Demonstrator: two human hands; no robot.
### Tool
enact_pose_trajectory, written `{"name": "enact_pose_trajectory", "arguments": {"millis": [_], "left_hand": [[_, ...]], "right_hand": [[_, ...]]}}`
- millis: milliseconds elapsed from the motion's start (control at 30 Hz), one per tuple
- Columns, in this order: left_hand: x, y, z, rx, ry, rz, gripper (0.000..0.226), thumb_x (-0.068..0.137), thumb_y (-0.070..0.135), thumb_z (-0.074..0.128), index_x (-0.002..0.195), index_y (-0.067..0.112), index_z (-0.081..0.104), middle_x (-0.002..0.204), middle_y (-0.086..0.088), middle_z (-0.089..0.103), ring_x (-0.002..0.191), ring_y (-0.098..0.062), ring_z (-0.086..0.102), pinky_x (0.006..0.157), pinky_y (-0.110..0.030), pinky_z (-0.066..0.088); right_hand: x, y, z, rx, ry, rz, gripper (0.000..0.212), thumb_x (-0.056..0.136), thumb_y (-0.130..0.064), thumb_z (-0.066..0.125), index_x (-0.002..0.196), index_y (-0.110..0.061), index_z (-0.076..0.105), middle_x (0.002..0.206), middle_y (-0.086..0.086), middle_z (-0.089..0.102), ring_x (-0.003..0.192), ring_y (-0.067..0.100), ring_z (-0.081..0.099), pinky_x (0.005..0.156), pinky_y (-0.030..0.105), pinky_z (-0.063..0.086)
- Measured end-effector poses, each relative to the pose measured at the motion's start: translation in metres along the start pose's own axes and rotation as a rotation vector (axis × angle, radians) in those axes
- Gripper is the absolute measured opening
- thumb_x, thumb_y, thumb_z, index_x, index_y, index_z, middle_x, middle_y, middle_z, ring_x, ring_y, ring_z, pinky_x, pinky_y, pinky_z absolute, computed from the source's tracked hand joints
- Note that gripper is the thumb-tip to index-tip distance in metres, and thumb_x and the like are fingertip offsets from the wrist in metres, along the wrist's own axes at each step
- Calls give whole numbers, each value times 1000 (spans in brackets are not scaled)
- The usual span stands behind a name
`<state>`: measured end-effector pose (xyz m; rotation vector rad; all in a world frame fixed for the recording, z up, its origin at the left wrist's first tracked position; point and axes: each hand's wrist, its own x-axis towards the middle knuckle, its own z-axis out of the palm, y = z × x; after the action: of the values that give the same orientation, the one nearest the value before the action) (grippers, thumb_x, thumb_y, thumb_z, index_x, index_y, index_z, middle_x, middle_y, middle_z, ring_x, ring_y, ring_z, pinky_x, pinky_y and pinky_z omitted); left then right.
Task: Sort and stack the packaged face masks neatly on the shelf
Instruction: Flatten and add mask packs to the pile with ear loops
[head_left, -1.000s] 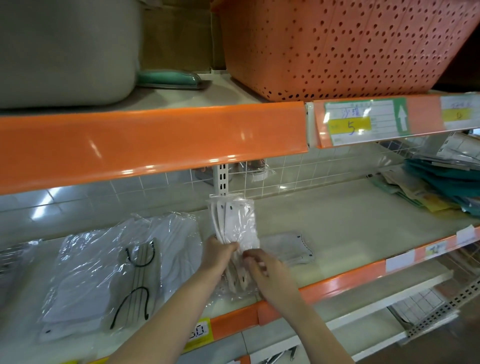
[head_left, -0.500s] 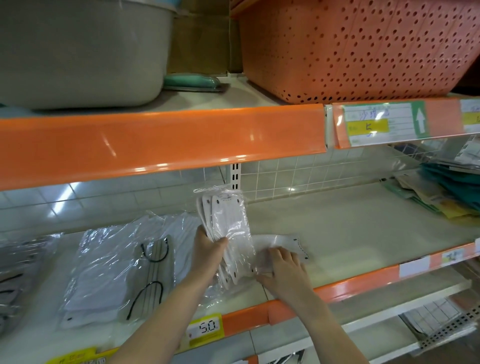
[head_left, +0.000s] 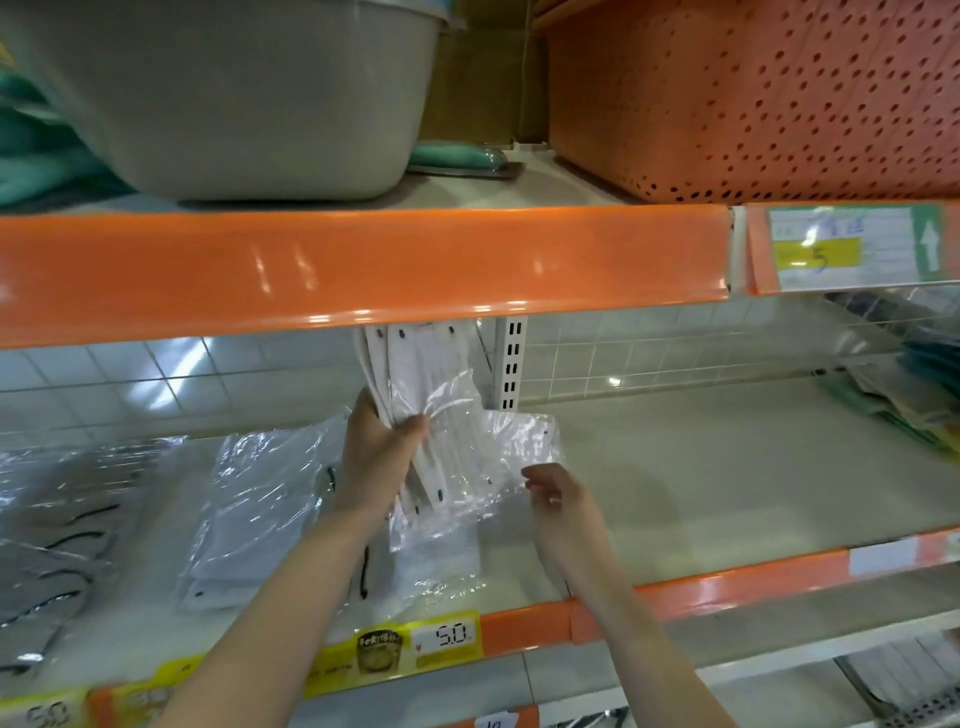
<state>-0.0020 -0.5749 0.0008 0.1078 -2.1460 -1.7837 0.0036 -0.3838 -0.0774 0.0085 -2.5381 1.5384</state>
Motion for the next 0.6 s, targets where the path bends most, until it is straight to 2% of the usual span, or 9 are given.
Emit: {"name": "enact_pose_trajectory", "arguments": {"millis": [67,167,233,300,333,433,500,533,600], "left_hand": [[2,1,-13,77,15,91,34,79,19,61,112,21,52,94,-2,65,86,-21,65,76,-35,53],[-1,-1,-24,333,85,274,38,86,9,62,122,15,52,90,-7,66,82,-34,63,69,-38,50],[-4,-4,-29,638,130,585,38,85,10,57,123,15,53,82,-12,66,73,-33,64,60,-34,49],[-4,-17,-34,869,71,907,41,79,16,51,119,18,52,81,-7,68,69,-28,64,53,-28,48],[-4,-27,-36,919,22,992,41,78,17,51,119,18,51,86,-6,69,71,-27,64,54,-29,50],[-15,-51,-42,1019,-63,1015,37,81,21,52,118,22,50,96,-1,70,79,-24,65,64,-30,52],[-27,-68,-47,1066,-133,995,38,81,21,51,118,25,50,99,3,69,84,-22,65,68,-33,54],[-32,-74,-48,1084,-172,963,40,80,19,54,119,26,50,100,3,68,86,-22,64,69,-34,54],[-41,-84,-51,1103,-225,900,44,76,18,58,119,28,50,102,4,66,88,-22,62,69,-35,56]], "right_hand": [[3,-7,6,154,-3,49,35,89,2,49,88,-31,62,91,-7,66,87,13,62,72,19,45],[7,-20,16,287,-25,102,30,94,0,46,89,-25,62,90,-2,65,87,22,62,68,15,45],[7,-28,21,423,-58,153,20,100,-11,44,95,-18,62,93,3,67,85,22,63,71,19,47],[4,-34,24,674,-81,245,26,103,-27,40,100,-14,63,96,6,71,87,23,66,79,30,50],[3,-35,25,821,-92,283,33,103,-34,37,102,-14,63,97,7,72,89,25,67,81,35,51],[2,-42,23,1146,-180,408,51,99,-50,31,111,-9,60,107,18,67,89,29,66,72,38,54],[-1,-46,25,1262,-263,490,51,96,-53,34,103,-8,58,91,17,67,72,27,67,59,34,55],[-2,-46,25,1268,-281,512,46,95,-51,39,101,-8,56,84,13,67,67,26,67,58,33,55],[-6,-46,27,1127,-288,494,34,92,-38,52,101,-6,58,85,11,68,70,24,67,61,33,53]]}}
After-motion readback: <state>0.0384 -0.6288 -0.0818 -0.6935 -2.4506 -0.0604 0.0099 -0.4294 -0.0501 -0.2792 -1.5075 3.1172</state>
